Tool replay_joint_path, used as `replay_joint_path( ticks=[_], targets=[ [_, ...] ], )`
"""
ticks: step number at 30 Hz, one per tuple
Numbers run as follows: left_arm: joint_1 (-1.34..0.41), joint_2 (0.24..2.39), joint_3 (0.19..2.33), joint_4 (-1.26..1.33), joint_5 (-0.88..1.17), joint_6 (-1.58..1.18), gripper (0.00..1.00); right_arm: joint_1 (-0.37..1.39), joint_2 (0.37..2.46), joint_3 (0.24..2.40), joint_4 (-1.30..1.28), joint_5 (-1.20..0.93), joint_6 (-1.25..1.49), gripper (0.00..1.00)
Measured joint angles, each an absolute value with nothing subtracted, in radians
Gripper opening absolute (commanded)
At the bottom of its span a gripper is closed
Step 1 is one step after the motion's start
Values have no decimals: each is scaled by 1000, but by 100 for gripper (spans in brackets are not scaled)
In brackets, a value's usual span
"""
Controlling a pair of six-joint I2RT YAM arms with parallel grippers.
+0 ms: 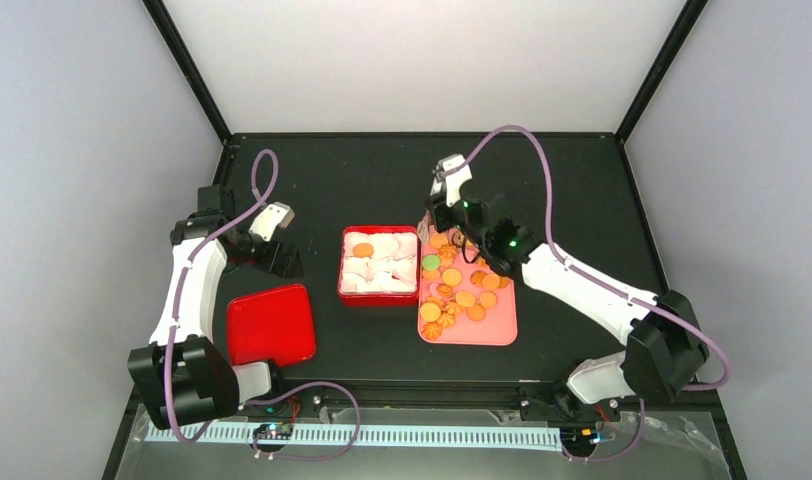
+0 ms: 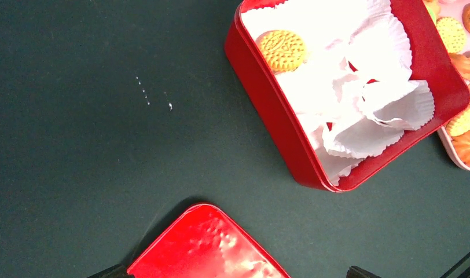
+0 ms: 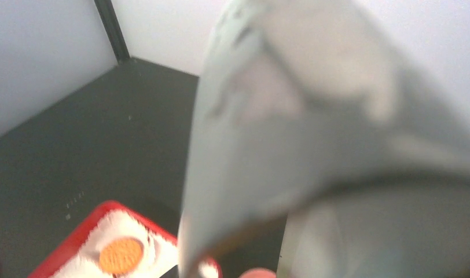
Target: Pack the cookies
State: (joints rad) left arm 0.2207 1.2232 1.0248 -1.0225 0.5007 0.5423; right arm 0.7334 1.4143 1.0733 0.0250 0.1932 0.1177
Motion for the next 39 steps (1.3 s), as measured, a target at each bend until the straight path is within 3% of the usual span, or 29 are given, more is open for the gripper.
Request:
replay_joint_path(
  ticks=[8,30,39],
  targets=[
    [221,1224,1025,-1023,502,538,99,731,1388,939,23,197,141,45],
    [221,1238,1062,-1030,502,525,99,731,1501,918,89,147,163,39],
    [221,1244,1081,-1042,503,523,99,731,1496,909,98,148,159,17]
  ],
)
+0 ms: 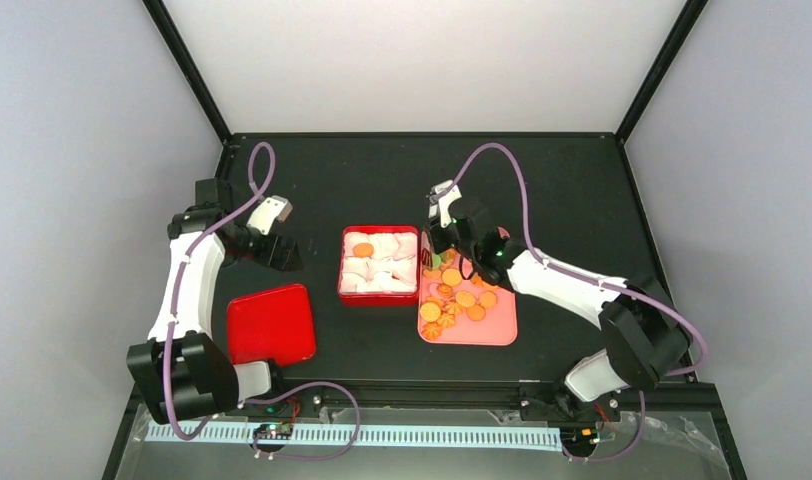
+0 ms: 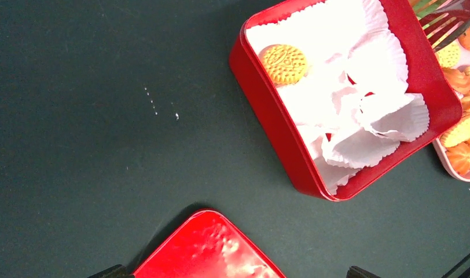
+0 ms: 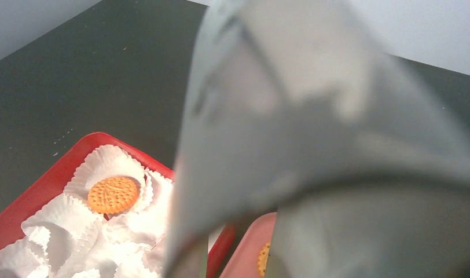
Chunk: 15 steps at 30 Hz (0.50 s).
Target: Pack the cookies
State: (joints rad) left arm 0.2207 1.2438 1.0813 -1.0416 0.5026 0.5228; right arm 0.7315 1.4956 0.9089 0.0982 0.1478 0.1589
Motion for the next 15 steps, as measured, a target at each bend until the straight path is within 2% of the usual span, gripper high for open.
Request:
replay_joint_path(
  ticks=[5,15],
  targets=[
    [221,1253,1081,-1043,503,522,99,731,1458,911,69,152,146,15],
    [221,1253,1081,-1048,503,517,99,735,1394,1045,42,139,113,17]
  ],
)
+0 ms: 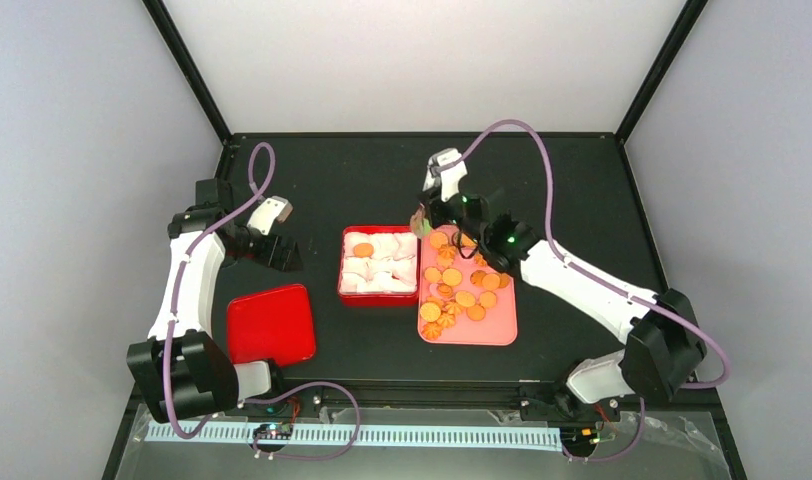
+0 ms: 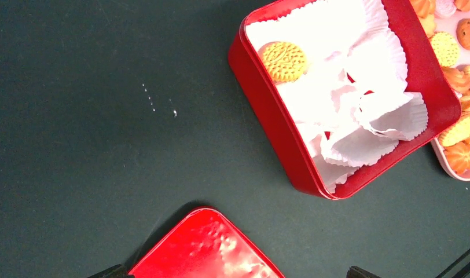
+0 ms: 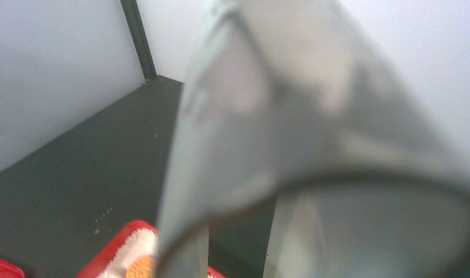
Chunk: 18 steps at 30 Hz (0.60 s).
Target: Pack the cookies
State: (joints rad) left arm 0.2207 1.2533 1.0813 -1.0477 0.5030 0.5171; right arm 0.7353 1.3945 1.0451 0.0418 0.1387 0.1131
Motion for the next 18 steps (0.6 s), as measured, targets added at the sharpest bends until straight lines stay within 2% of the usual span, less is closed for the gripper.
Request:
replay_joint_path(
  ticks=[9,13,18],
  targets=[
    [221,1253,1081,-1058,500,515,99,794,1611,1283,51,110,107,18],
    [221,1253,1081,-1060,498,515,99,801,1726,1349,41,98,113,18],
    [221,1252,1081,-1062,497,515,99,800,1759,1358,19,95,117,20]
  ],
)
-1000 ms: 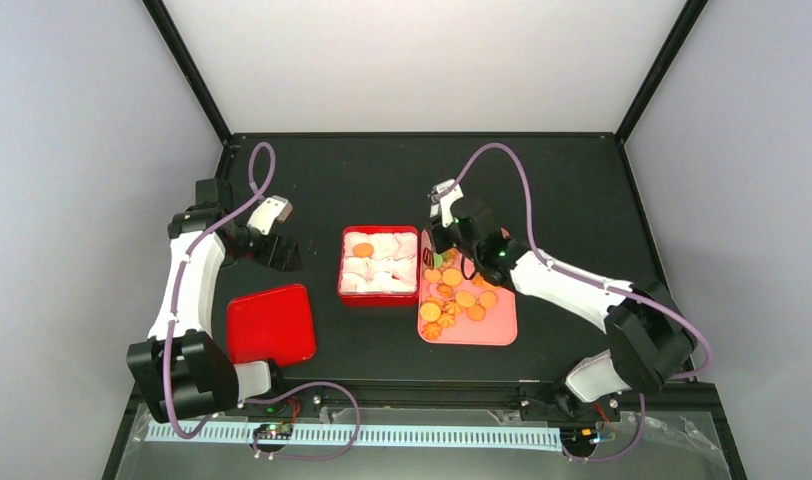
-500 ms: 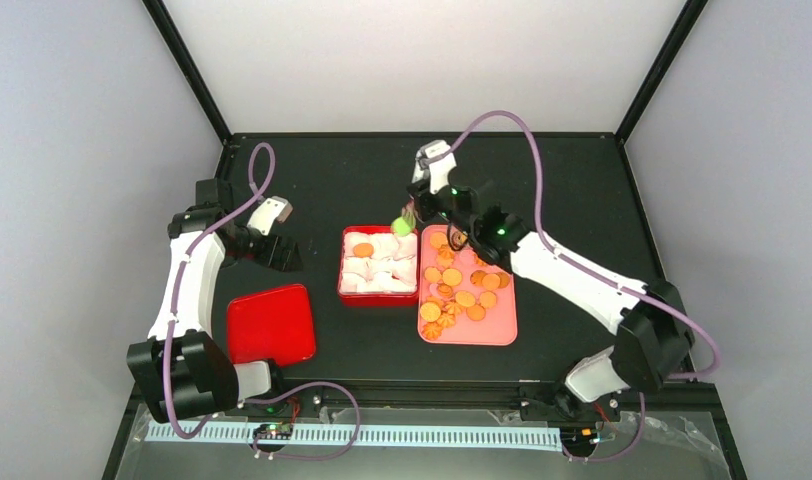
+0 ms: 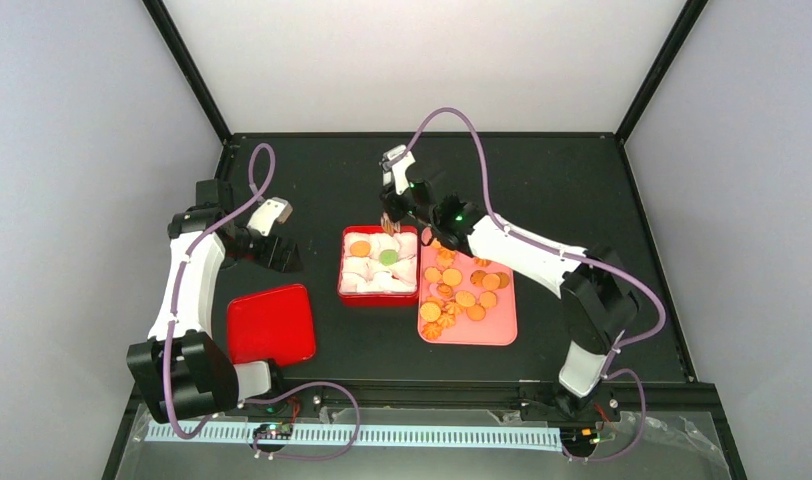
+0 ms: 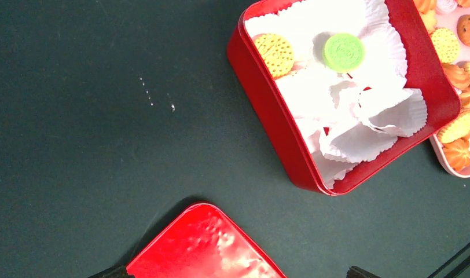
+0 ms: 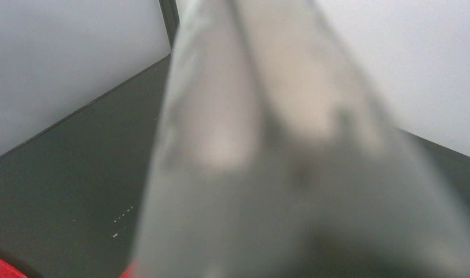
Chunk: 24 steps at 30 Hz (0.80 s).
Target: Pack the cookies
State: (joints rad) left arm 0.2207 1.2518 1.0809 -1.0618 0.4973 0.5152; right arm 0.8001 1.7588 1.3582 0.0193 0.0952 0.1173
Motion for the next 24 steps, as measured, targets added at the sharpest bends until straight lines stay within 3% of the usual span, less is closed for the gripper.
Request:
replay_joint_path(
  ticks=[11,17,24],
  targets=[
    [221,1252,1080,-1061,501,516,99,784,1525,1205,23,181,109,24],
    [221,1252,1079,-1061,503,516,99,728,1341,994,19,234,116,36],
    [221,1252,1079,-1061,507,516,99,728,1257,830,-1,260,138,40]
  ],
)
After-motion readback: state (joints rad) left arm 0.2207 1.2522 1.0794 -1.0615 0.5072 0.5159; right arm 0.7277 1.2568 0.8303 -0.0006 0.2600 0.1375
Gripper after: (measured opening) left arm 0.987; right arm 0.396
